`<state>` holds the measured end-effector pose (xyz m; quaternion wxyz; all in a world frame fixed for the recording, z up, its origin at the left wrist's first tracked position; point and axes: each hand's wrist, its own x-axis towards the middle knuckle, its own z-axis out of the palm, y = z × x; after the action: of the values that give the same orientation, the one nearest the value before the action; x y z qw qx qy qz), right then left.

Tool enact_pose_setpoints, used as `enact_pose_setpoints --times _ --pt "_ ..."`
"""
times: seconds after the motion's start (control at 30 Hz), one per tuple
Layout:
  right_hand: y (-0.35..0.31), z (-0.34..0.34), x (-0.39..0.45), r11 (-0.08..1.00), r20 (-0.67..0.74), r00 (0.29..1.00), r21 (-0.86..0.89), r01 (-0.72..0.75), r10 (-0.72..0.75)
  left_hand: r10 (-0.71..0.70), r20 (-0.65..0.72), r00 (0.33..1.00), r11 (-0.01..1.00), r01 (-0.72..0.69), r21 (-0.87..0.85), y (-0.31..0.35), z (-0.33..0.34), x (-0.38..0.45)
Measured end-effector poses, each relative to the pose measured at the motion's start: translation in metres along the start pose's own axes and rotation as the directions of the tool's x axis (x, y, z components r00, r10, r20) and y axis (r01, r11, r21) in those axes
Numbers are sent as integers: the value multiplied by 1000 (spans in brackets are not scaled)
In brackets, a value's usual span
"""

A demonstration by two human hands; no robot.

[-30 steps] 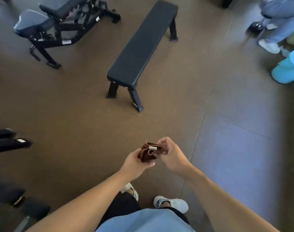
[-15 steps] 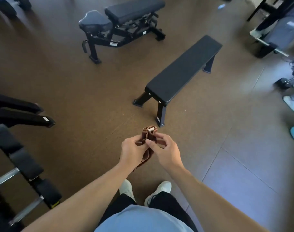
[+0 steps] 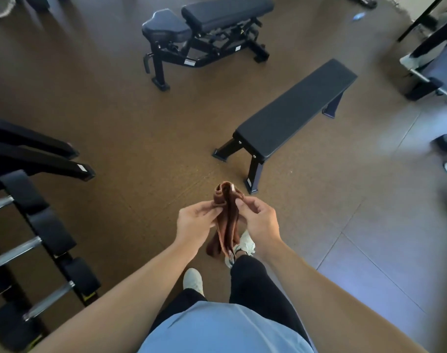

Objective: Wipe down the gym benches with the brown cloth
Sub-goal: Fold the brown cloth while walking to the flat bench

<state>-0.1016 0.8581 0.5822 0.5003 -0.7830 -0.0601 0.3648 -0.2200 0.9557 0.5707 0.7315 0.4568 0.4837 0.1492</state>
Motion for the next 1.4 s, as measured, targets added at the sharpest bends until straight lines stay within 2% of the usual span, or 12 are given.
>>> enact_pose_setpoints --times 0.13,0.33,0.43,0.5,0.6,0.77,0.97,1.07,1.17,1.3,1.4 --pt "-6 -1 14 998 -105 994 55 -1 6 -5 -196 981 999 -2 -33 5 0 11" --pt "-22 -8 32 997 -66 994 -9 81 -82 84 -295 952 996 -75 44 18 14 33" --pt "-29 -11 44 976 -118 973 -124 182 -196 121 -272 955 990 -96 102 28 36 44" --pt "-33 -15 54 949 -95 956 -182 259 -279 125 -262 957 987 -94 127 36 55 53" --pt "-41 -24 71 932 -45 946 -192 307 -321 129 -245 961 986 -98 134 50 83 66" --pt "-60 -50 114 950 -41 956 -129 284 -291 155 -142 978 975 -129 179 73 126 92" --pt "-87 -80 167 944 41 952 -125 305 -303 62 -76 995 983 -47 180 96 176 136" --pt "-103 -92 195 939 6 944 -105 328 -329 49 -59 997 993 -42 112 108 196 154" --pt "-119 -101 227 956 -1 959 -81 282 -283 34 -79 996 998 -31 46 121 206 180" --pt "-142 -112 270 971 -3 971 -16 240 -240 5 -73 997 975 11 221 145 202 230" --pt "-167 -118 311 983 -25 983 4 182 -181 -1 12 1000 980 -1 198 169 195 273"
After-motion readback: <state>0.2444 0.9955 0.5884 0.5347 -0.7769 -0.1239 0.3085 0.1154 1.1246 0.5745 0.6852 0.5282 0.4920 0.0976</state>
